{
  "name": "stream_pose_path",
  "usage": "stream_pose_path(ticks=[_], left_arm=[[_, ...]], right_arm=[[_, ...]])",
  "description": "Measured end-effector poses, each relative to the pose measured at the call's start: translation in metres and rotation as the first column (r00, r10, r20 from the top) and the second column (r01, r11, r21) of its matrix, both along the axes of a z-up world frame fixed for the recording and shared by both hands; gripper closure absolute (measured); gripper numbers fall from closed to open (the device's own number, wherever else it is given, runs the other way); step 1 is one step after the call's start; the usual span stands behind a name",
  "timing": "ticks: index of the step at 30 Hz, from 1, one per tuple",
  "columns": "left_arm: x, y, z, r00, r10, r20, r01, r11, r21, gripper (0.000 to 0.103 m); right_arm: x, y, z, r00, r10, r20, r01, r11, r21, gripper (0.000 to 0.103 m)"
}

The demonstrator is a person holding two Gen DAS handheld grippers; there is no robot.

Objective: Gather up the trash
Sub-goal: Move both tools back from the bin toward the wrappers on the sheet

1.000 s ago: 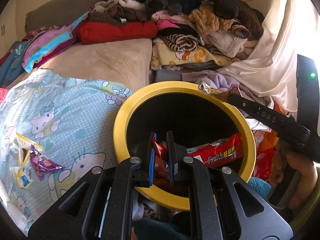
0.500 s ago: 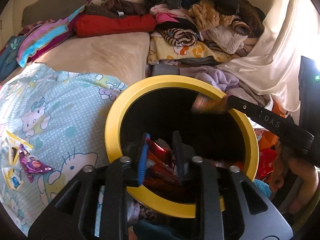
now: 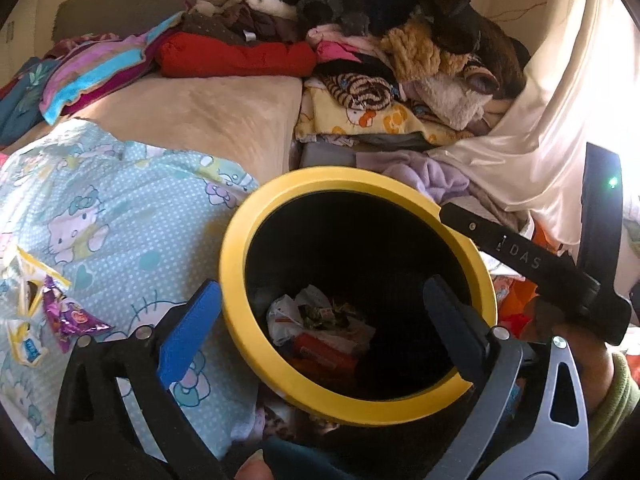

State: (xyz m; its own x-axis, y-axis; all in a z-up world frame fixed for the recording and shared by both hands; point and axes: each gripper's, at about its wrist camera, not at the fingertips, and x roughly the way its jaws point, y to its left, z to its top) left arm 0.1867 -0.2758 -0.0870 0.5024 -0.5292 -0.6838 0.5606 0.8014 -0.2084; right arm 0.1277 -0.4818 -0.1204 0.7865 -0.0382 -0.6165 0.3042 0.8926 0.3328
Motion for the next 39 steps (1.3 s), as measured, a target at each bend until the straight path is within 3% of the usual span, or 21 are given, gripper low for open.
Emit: stream_pose_path(ticks=[9,18,39], left_arm=[[-0.011,0.028,0.017,0.994,0.082,0.07,-0.082,0.997,-0.005,0.011],[-0.014,0.069,0.036,0.974,0.185,0.129,-0.182,0.983,-0.034,0.011],[-0.016,0.16,0.055,0.917,0.364,0.163,-0.356,0.931,-0.079,0.011]], right_arm=[[0.001,0.022,0.01,0.998,0.049,0.027,-0.048,0.998,-0.028,0.047],[0.002,0.069,0.025,0.982,0.179,0.065,-0.173,0.981,-0.084,0.045],[-0.007,0.173,0.043,0.882,0.46,0.1,-0.435,0.878,-0.197,0.041]])
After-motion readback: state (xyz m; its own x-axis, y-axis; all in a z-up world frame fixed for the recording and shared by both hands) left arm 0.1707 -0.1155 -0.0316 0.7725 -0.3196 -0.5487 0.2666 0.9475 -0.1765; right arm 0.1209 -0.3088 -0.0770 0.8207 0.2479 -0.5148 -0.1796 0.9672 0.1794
